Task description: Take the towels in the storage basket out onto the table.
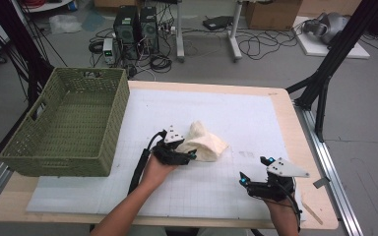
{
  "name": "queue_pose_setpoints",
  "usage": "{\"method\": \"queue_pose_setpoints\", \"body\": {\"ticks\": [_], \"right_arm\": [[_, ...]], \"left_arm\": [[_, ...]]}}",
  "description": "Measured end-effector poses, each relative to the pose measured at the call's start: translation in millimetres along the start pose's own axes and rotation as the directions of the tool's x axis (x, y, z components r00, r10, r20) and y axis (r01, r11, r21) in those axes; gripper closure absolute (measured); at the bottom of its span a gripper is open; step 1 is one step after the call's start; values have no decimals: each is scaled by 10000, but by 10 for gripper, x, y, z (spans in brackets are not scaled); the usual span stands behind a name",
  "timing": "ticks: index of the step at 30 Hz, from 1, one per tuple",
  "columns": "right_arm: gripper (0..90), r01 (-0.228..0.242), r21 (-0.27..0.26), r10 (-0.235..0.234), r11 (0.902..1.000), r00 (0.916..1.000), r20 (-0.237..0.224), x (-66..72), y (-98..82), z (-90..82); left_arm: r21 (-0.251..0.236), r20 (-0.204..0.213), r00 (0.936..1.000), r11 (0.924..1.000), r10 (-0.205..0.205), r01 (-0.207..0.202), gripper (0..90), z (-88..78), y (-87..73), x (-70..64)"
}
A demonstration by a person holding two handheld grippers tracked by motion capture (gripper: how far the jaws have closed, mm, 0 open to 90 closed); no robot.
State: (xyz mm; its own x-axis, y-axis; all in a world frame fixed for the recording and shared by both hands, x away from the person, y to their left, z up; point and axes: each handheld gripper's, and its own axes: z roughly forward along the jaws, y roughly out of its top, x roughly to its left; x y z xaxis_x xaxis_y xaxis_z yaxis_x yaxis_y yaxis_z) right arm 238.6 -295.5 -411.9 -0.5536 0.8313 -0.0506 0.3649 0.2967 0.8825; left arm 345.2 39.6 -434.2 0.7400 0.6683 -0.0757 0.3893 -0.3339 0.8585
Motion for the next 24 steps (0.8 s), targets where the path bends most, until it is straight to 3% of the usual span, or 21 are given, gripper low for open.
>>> {"method": "queue_pose_setpoints", "body": {"ticks": [7, 13, 15, 18, 24], "right_arm": [[107, -62, 17, 62, 10000, 10000, 26, -3, -4, -1], [107, -65, 36, 65, 10000, 10000, 25, 5, 1, 11], [106, -53, 56, 53, 10000, 10000, 18, 5, 2, 20], [106, -92, 81, 92, 9999, 10000, 25, 3, 1, 36], [107, -73, 140, 72, 9999, 10000, 64, -5, -1, 59]], "left_arm": [[-419, 34, 9988, 9980, -482, 483, 285, -445, -180, 121], [-951, -78, 9935, 9892, -1132, 1120, 279, -759, -393, 288], [-1086, -223, 9913, 9860, -1299, 1268, 273, -829, -457, 341], [-1363, -615, 9881, 9819, -1407, 1313, 180, -893, -507, 391], [-1589, -543, 9860, 9762, -1577, 1473, 182, -943, -539, 440]]}}
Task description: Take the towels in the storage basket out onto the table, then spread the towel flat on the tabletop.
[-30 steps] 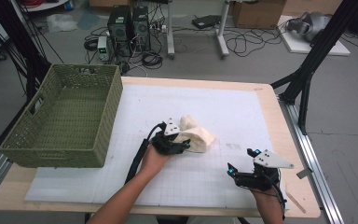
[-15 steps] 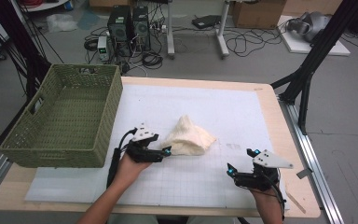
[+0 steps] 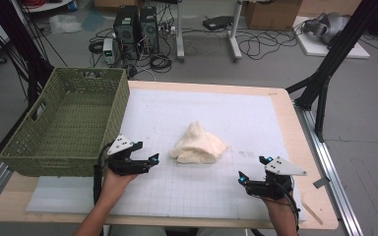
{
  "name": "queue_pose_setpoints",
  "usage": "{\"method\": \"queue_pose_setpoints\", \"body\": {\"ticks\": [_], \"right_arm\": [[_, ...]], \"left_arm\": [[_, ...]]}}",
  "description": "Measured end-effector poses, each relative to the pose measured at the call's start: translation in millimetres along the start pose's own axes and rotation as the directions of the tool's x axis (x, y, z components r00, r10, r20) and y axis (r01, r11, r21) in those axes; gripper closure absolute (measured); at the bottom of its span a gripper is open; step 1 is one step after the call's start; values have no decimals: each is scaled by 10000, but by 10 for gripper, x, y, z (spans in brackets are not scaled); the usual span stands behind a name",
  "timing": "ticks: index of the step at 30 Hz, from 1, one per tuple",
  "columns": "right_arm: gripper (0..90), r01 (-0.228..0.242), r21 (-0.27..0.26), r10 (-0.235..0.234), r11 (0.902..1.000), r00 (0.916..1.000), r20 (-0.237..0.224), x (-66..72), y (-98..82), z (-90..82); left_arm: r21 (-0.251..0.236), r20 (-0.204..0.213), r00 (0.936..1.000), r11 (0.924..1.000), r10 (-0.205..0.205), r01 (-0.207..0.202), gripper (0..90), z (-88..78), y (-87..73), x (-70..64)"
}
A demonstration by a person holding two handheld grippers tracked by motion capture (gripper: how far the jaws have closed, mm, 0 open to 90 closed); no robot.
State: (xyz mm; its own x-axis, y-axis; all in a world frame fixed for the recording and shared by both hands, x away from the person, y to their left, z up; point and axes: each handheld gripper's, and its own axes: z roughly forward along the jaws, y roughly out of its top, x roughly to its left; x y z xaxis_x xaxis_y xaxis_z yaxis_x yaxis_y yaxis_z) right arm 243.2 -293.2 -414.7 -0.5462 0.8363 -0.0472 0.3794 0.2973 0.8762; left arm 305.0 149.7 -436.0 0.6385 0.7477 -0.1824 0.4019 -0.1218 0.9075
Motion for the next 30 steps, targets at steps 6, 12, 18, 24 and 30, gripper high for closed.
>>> {"method": "queue_pose_setpoints", "body": {"ticks": [6, 12, 18, 24, 30], "right_arm": [[106, -152, 54, 151, 9999, 9998, 99, -36, -9, 20], [107, -129, 128, 128, 9998, 9999, 95, -41, -13, 29], [107, -177, 226, 175, 9996, 9998, 70, -41, -18, 38], [106, -162, 250, 161, 9996, 9999, 32, -32, -7, 62], [106, -304, 199, 301, 9993, 9995, 124, -65, -17, 57]], "left_arm": [[-12, 35, 10000, 10000, 16, -15, 188, -7, -27, 28], [19, -1, 10000, 10000, 39, -39, 196, -16, -30, 14], [40, 21, 10000, 10000, 67, -67, 197, -20, -23, 10], [-184, -165, 9998, 9998, 62, -65, 285, -66, 44, 34], [-531, -156, 9996, 9983, -247, 238, 285, -82, 205, 121]]}}
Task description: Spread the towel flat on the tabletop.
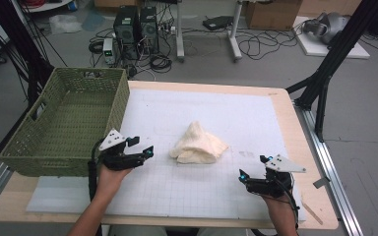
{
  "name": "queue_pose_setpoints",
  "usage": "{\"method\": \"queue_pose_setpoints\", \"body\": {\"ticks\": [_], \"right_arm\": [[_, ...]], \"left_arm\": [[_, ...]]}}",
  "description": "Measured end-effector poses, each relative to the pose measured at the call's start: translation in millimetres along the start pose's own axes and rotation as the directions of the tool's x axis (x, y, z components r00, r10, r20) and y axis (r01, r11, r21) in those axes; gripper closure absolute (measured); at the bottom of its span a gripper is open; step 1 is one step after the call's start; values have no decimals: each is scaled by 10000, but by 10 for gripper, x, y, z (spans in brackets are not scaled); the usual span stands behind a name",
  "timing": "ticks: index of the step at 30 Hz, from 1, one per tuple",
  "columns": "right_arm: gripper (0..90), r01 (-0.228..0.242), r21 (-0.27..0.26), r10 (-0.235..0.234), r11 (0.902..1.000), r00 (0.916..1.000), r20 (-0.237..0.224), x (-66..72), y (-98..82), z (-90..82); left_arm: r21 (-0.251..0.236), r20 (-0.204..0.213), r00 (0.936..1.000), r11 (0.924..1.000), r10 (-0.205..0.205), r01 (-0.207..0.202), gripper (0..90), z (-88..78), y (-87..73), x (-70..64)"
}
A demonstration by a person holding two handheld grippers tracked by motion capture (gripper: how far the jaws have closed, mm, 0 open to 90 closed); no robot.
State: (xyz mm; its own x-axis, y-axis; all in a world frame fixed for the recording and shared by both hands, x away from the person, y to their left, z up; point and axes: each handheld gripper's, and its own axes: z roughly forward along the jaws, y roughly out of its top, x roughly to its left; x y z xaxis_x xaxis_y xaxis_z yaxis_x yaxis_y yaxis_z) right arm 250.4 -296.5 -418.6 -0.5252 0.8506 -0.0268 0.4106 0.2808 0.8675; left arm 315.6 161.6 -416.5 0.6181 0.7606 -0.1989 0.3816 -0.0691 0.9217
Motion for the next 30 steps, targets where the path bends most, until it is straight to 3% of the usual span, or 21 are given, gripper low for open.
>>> {"method": "queue_pose_setpoints", "body": {"ticks": [4, 8, 12, 17, 22, 24, 26, 27, 28, 29, 30], "right_arm": [[106, -8, 20, 8, 10000, 10000, 24, 0, -4, -18], [106, -31, 17, 31, 10000, 10000, 35, 9, -5, -34], [107, 1, -31, -1, 10000, 10000, 54, 2, -8, -45], [106, -23, -57, 24, 10000, 10000, 84, -18, -15, -57], [106, -80, -12, 80, 10000, 9999, 76, -21, -21, -57], [107, -100, 13, 100, 9999, 9999, 56, -18, -21, -55], [106, -116, 16, 116, 9999, 9999, 57, -13, -21, -58], [107, -100, 22, 100, 9999, 9999, 44, -14, -23, -61], [107, -64, 5, 64, 10000, 10000, 59, -17, -24, -63], [107, -85, -25, 85, 10000, 9999, 73, -21, -26, -67], [106, -70, -7, 70, 10000, 9999, 73, -25, -28, -72]], "left_arm": [[203, 58, 10000, 9998, 39, -41, 348, 96, 201, -32], [233, 613, 9981, 9997, 87, -101, 356, 299, 437, -162], [588, 1299, 9915, 9983, -19, -58, 364, 582, 618, -303], [1265, 1828, 9827, 9919, -308, 76, 373, 931, 692, -456], [1939, 2149, 9757, 9810, -422, -3, 369, 1213, 629, -625], [2369, 2161, 9763, 9706, -90, -435, 385, 1300, 567, -678], [3040, 2257, 9730, 9456, 472, -1163, 423, 1368, 490, -721], [3185, 2446, 9664, 9348, 793, -1574, 496, 1380, 452, -742], [3153, 2641, 9573, 9275, 1174, -2007, 626, 1364, 422, -761], [2965, 2679, 9510, 9259, 1547, -2341, 770, 1328, 399, -777], [2810, 2700, 9480, 9279, 1685, -2450, 846, 1293, 388, -785]]}}
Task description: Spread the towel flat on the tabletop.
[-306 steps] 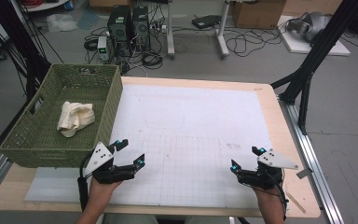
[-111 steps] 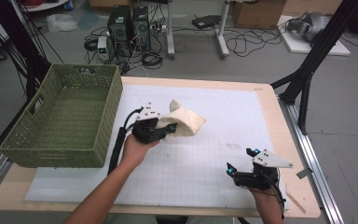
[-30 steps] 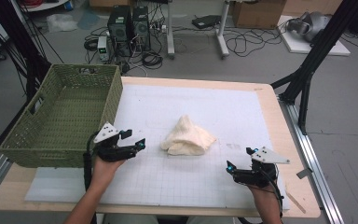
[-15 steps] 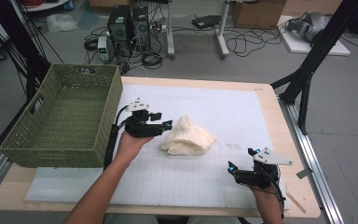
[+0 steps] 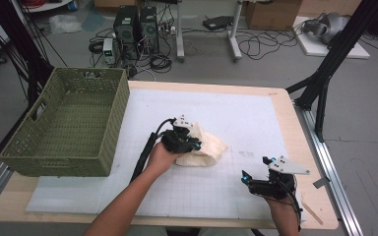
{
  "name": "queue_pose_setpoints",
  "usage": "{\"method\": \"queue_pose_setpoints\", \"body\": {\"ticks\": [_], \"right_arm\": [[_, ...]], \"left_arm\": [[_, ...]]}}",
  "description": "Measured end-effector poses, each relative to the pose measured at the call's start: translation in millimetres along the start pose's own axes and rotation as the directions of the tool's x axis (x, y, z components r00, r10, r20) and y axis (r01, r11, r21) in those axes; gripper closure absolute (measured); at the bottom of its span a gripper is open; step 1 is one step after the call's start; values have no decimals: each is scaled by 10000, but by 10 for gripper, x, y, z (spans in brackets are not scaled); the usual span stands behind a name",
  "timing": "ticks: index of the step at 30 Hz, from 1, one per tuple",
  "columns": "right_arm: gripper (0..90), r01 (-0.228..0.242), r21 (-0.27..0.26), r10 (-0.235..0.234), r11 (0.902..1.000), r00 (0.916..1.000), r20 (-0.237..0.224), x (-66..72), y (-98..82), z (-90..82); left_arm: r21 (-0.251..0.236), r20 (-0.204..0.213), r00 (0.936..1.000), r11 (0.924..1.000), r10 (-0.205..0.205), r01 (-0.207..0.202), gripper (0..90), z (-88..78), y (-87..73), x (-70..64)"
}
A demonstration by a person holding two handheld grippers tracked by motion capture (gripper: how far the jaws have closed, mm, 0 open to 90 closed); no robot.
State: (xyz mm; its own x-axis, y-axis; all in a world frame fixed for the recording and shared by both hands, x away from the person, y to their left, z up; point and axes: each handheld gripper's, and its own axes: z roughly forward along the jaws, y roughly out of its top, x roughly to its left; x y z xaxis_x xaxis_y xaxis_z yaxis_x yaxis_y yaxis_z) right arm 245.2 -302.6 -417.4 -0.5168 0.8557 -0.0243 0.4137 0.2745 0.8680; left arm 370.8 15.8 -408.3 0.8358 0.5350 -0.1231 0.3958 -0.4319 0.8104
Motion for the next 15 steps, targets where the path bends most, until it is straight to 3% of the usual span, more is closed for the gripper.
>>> {"method": "queue_pose_setpoints", "body": {"ticks": [8, 15], "right_arm": [[106, -63, -26, 63, 10000, 10000, -2, 15, 10, -5], [107, -29, -51, 29, 10000, 10000, -49, 49, 37, 14]], "left_arm": [[-787, 72, 9998, 9967, 194, -188, 853, -482, -203, -70], [-885, -110, 9995, 9957, -288, 277, 850, -925, -620, -2]]}}
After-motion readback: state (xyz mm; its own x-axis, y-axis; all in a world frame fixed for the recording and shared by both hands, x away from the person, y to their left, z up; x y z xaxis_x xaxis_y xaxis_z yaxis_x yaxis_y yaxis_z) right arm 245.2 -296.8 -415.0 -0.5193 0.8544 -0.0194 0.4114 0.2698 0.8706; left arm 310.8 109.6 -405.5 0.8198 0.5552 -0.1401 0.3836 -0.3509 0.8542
